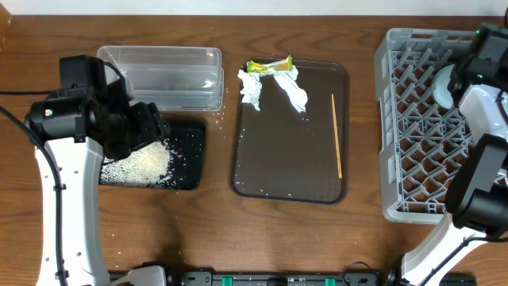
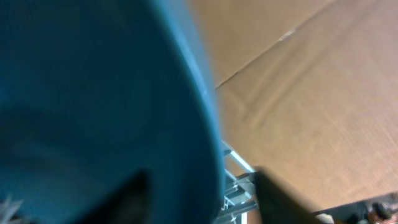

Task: Sort waste into correct bins and load items into the dishwasher rack
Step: 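Place the blue bowl upright in the grey rack and release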

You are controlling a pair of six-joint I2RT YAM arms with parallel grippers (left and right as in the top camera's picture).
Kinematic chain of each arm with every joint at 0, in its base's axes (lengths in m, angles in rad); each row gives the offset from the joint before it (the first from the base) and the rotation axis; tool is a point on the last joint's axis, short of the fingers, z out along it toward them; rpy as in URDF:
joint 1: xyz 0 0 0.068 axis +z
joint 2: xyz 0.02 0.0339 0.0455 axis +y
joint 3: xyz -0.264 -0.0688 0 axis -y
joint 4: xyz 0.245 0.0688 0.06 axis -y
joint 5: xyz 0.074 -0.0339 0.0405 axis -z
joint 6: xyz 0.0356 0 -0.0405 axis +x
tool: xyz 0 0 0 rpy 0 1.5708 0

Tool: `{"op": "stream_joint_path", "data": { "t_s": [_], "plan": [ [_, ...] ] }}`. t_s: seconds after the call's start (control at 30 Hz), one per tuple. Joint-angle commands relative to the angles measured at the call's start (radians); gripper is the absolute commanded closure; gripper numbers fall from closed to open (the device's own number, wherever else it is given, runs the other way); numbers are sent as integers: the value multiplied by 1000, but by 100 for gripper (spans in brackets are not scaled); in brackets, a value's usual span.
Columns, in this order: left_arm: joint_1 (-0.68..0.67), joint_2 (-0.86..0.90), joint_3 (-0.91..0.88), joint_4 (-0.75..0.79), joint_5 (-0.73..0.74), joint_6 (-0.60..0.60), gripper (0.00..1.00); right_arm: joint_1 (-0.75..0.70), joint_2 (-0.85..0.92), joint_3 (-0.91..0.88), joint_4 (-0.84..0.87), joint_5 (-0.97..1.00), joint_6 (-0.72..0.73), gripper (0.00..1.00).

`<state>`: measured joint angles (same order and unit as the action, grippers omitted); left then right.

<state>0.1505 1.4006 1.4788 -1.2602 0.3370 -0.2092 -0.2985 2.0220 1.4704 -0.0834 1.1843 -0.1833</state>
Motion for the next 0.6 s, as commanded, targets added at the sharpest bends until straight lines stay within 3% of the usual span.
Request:
{"op": "stream_joint_path", "data": {
  "t_s": [0.0,0.37,0.57],
  "plan": [
    [5,-2,-1,0,1,5,31,46,17,2,-60,-85,8,1],
    [5,-2,-1,-8,-36,5,30,114,-10,2,-299,-102,183,1],
    [5,-2,-1,-7,-36,5,30,121,-128,2,-402,-406,190,1]
  ]
}}
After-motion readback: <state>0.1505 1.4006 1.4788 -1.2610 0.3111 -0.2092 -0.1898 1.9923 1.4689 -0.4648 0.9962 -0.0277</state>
